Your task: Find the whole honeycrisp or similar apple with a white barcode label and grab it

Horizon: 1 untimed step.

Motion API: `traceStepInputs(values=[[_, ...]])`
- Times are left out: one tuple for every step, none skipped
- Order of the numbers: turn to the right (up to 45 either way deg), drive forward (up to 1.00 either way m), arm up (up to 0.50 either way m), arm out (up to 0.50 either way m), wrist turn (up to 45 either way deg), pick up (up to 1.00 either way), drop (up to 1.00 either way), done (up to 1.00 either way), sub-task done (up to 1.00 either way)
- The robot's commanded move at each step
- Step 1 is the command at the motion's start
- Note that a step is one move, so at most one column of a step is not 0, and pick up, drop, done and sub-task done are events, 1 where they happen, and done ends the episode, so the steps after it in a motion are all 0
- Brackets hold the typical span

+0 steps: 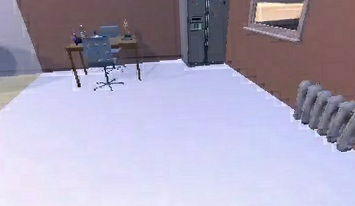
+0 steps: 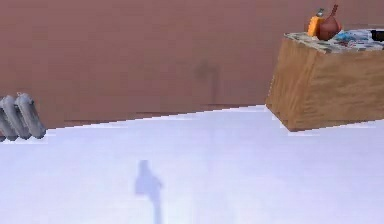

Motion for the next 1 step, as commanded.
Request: traceStepInputs(values=[[0.0,1.0,0.0,0.0,0.0,0.0,0.0,0.0,0.0]])
